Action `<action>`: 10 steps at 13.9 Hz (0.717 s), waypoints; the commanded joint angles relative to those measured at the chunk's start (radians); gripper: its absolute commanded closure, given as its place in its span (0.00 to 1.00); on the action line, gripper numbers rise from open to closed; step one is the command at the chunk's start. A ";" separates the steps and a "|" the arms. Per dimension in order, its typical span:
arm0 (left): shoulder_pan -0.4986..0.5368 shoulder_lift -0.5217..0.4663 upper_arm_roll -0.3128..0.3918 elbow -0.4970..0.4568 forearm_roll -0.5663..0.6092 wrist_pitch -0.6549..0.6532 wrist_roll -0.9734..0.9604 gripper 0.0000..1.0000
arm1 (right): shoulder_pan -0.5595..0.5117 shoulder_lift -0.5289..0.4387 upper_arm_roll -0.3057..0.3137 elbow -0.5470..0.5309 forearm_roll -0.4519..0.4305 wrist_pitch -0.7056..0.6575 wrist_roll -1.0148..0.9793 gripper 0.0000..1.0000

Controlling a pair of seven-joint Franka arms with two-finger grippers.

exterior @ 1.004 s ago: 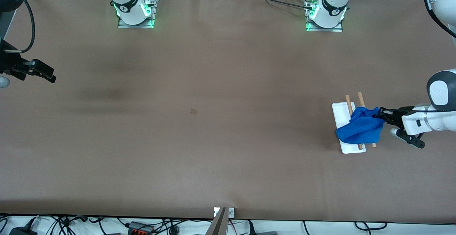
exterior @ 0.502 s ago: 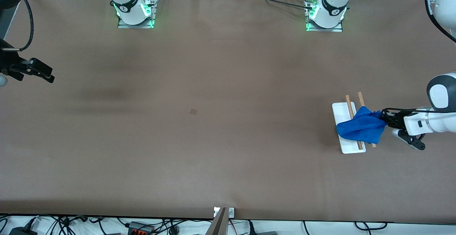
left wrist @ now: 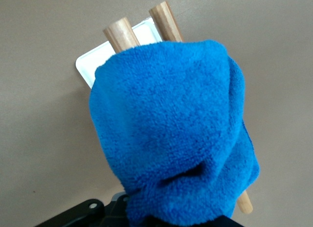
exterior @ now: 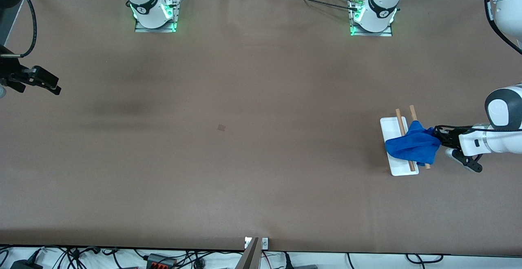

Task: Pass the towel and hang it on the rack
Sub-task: 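Drape the towel over the wooden dowels with the left gripper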

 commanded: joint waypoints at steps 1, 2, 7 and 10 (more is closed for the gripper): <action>0.008 0.008 -0.011 0.017 0.012 -0.004 0.014 0.60 | -0.008 0.002 0.015 0.012 0.016 -0.017 -0.017 0.00; 0.009 0.011 -0.011 0.017 0.010 -0.004 0.016 0.46 | -0.011 0.002 0.015 0.012 0.016 -0.017 -0.018 0.00; 0.034 0.000 -0.014 0.022 0.012 -0.021 0.019 0.00 | -0.022 -0.001 0.016 0.014 0.016 -0.017 -0.018 0.00; 0.037 -0.006 -0.014 0.032 0.016 -0.053 0.019 0.00 | -0.013 -0.004 0.015 0.014 0.013 -0.027 -0.023 0.00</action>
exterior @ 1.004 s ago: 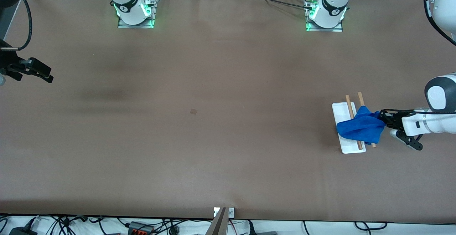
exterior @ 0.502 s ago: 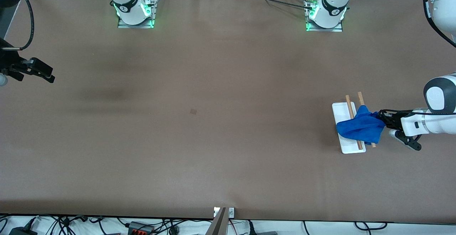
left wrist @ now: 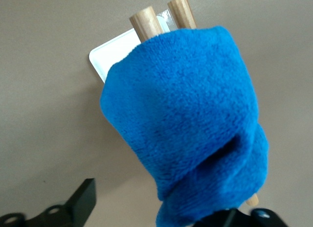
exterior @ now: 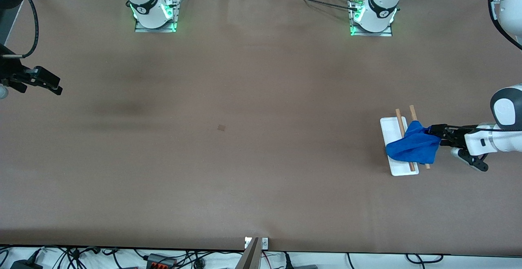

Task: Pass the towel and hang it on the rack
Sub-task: 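Drape the towel over the wooden dowels with the left gripper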

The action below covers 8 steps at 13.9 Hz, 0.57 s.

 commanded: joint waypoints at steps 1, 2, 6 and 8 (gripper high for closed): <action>0.012 -0.007 -0.014 0.021 0.018 -0.044 0.016 0.00 | -0.008 -0.007 0.008 0.013 0.012 -0.035 -0.025 0.00; 0.017 -0.015 -0.014 0.021 0.018 -0.047 0.016 0.00 | -0.008 -0.009 0.008 0.013 0.012 -0.036 -0.039 0.00; 0.026 -0.032 -0.012 0.030 0.024 -0.093 0.016 0.00 | -0.008 -0.006 0.008 0.013 0.016 -0.035 -0.032 0.00; 0.029 -0.041 -0.012 0.037 0.024 -0.110 0.013 0.00 | -0.008 -0.006 0.006 0.013 0.016 -0.035 -0.028 0.00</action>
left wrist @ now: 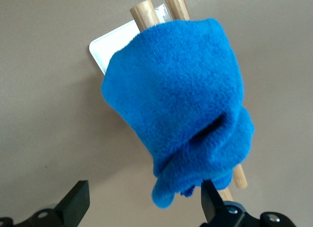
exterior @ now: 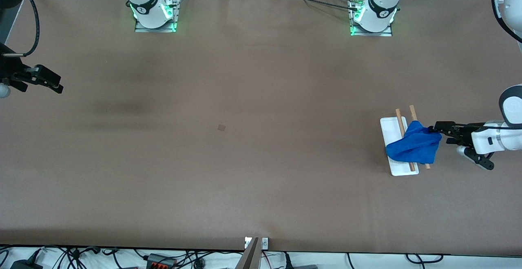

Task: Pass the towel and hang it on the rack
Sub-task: 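Drape the towel over the wooden dowels with the left gripper, then open the left gripper and pull it back from the rack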

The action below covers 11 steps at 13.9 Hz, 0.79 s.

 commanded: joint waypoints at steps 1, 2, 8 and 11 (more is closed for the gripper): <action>0.015 -0.032 -0.012 0.016 0.024 -0.052 0.009 0.00 | -0.009 -0.003 0.007 0.013 0.016 -0.020 -0.010 0.00; 0.015 -0.033 -0.010 0.025 0.022 -0.072 0.009 0.00 | -0.009 -0.003 0.006 0.013 0.016 -0.020 -0.010 0.00; 0.027 -0.059 -0.010 0.085 0.024 -0.175 0.002 0.00 | -0.009 -0.005 0.006 0.013 0.016 -0.021 -0.010 0.00; 0.027 -0.104 -0.009 0.090 0.024 -0.212 -0.003 0.00 | -0.007 -0.005 0.006 0.013 0.016 -0.021 -0.008 0.00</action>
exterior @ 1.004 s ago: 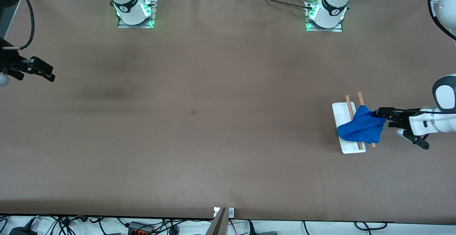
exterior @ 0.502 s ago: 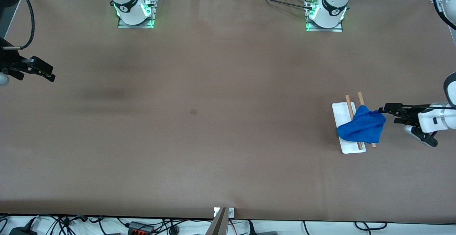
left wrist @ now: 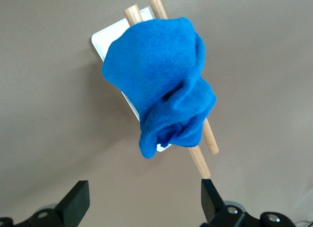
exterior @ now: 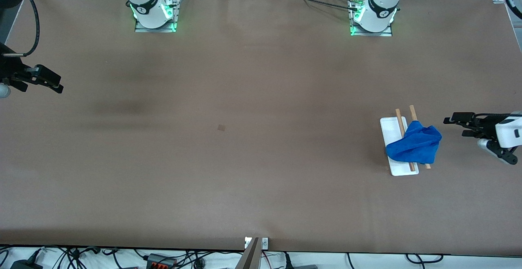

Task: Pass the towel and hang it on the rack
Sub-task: 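Open the left gripper and pull it back from the rack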

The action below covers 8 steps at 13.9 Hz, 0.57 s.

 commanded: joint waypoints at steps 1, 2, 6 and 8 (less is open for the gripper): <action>0.005 -0.053 -0.012 0.006 0.022 -0.040 -0.006 0.00 | -0.007 -0.006 0.006 0.013 0.016 -0.019 -0.008 0.00; 0.004 -0.057 -0.013 0.038 0.022 -0.049 -0.011 0.00 | -0.007 -0.006 0.006 0.013 0.016 -0.019 -0.008 0.00; -0.053 -0.056 -0.020 0.165 0.024 -0.198 -0.140 0.00 | -0.007 -0.008 0.006 0.014 0.016 -0.021 -0.008 0.00; -0.077 -0.059 -0.027 0.170 0.021 -0.250 -0.233 0.00 | -0.007 -0.006 0.007 0.014 0.016 -0.019 -0.008 0.00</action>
